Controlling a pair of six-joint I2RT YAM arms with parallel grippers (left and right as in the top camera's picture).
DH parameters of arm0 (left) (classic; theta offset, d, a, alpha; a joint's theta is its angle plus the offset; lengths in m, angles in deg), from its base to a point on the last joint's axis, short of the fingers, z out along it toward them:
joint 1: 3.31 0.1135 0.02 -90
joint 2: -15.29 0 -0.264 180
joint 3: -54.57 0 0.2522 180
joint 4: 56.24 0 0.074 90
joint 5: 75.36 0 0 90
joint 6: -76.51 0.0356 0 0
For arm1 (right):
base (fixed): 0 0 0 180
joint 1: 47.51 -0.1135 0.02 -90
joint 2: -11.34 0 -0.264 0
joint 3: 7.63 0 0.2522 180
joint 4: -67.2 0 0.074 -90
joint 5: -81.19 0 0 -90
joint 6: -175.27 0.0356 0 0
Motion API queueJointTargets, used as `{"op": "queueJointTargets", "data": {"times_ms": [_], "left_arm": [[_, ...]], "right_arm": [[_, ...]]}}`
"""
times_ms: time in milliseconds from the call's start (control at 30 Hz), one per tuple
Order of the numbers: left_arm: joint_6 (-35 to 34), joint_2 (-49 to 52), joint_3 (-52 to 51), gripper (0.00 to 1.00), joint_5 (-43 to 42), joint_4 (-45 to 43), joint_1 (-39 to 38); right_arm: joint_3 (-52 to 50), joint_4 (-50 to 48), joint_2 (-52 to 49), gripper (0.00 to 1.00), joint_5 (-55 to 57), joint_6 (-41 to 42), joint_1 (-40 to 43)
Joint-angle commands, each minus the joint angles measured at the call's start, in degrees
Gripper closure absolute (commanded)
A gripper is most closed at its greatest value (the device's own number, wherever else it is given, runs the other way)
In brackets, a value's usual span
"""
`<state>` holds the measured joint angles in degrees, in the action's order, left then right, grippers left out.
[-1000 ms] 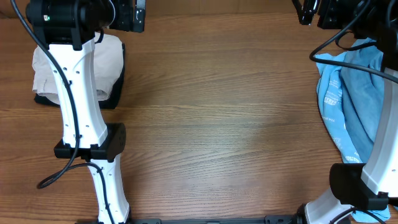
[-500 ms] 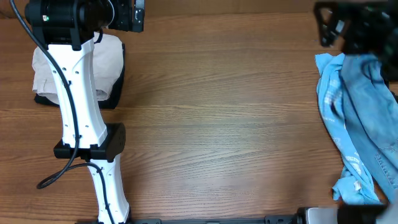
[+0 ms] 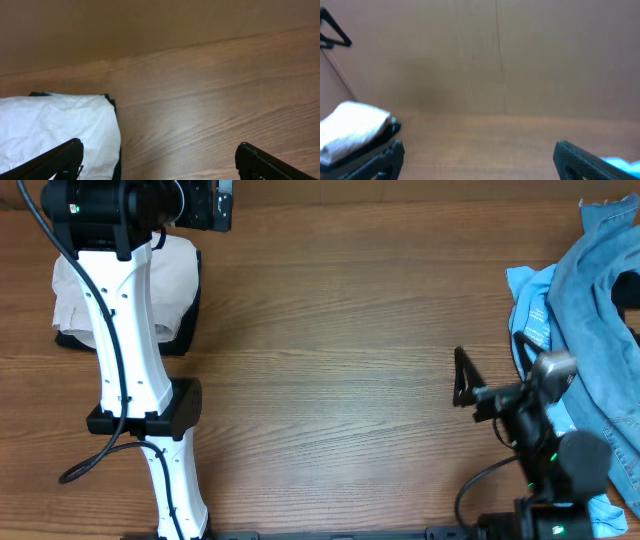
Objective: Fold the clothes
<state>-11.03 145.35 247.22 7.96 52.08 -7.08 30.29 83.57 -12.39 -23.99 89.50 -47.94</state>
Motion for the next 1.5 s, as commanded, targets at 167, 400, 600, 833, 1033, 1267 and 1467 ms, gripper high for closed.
{"op": "queueJointTargets", "data": {"times_ms": [167,400,600,833,1033,1267,1467], "left_arm": [[-0.7,-1.0,0.9,0.00,-0.2,-0.3,0.0],[-0.7,-1.0,0.9,0.00,-0.2,-0.3,0.0],[-0.7,-1.0,0.9,0.00,-0.2,-0.3,0.0],[-0.7,-1.0,0.9,0.00,-0.2,-0.3,0.0],[-0.7,-1.0,0.9,0.00,-0.2,-0.3,0.0],[-0.7,-1.4,0.9,0.00,-0.2,0.2,0.0],[-0.7,-13.0,-13.5,0.00,-0.2,-9.1,0.0]], "right_arm": [[-19.1,-2.1,20.7,0.00,1.0,0.4,-0.2],[-23.7,0.7,23.6,0.00,-0.8,0.5,-0.2],[-23.7,0.6,23.6,0.00,-0.8,0.5,-0.3],[-23.7,0.7,23.6,0.00,-0.8,0.5,-0.2],[-23.7,0.6,23.6,0.00,-0.8,0.5,-0.2],[-23.7,0.7,23.6,0.00,-0.8,0.5,-0.3],[-23.7,0.6,23.6,0.00,-0.8,0.5,-0.2]]}}
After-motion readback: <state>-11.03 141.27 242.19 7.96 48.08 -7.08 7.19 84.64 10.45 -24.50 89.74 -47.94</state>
